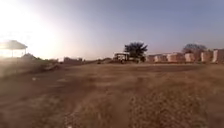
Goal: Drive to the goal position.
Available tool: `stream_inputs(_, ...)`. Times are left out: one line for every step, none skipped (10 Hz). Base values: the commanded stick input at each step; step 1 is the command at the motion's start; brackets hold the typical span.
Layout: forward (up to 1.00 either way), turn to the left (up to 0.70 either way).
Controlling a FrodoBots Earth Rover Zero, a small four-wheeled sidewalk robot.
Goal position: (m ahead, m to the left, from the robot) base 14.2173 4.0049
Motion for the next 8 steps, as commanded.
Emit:
stream_inputs(0.7, 0.0)
stream_inputs(0.7, 0.0)
stream_inputs(0.7, 0.0)
stream_inputs(0.7, 0.0)
stream_inputs(0.7, 0.0)
stream_inputs(0.7, 0.24)
stream_inputs(0.7, 0.35)
stream_inputs(0.7, 0.35)
